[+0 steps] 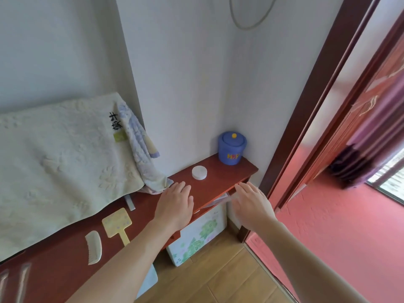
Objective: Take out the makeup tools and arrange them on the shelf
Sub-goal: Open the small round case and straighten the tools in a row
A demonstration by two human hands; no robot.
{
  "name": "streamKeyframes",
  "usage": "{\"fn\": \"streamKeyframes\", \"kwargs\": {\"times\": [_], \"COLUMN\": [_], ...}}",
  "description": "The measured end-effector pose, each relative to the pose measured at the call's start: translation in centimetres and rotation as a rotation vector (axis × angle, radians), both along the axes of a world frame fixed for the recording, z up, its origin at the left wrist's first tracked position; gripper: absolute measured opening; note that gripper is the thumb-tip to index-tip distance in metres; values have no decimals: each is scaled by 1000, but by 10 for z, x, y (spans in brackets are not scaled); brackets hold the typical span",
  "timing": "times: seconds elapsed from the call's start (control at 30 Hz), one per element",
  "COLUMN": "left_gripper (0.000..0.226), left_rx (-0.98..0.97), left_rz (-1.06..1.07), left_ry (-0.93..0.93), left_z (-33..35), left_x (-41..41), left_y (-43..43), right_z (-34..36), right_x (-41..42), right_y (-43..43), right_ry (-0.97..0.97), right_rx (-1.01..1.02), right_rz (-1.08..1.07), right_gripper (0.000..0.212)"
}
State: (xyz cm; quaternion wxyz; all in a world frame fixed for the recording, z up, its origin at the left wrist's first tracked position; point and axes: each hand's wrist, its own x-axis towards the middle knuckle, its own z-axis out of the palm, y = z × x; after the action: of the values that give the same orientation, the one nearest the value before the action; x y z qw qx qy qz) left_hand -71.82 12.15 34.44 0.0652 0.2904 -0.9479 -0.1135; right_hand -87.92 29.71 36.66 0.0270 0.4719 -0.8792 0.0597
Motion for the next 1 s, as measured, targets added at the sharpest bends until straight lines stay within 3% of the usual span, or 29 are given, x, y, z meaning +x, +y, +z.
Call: {"fn": "streamKeyframes", "kwargs": {"times": [0.13, 0.33, 0.6, 1.0], "left_gripper": [46, 44, 35, 47], "left_rx": [-26, -59, -89, -7], "left_rz": [-23, 48, 305, 484], "left_ry": [19, 8, -18, -97], "left_z": [1, -6, -10, -26], "left_x": [-50, -121, -174, -179], "left_y": [-7, -20, -15, -64], "right_z": [-5, -10, -17, -47], "right_x": [-49, -133, -223, -247], "right_y": [-5, -29, -76, -170], "right_ry": [-67, -98, -174, -188], "right_rx": [30, -45, 35, 128], "right_rz": [-7, 53, 293, 463], "right_gripper": [66, 35, 58, 53]}}
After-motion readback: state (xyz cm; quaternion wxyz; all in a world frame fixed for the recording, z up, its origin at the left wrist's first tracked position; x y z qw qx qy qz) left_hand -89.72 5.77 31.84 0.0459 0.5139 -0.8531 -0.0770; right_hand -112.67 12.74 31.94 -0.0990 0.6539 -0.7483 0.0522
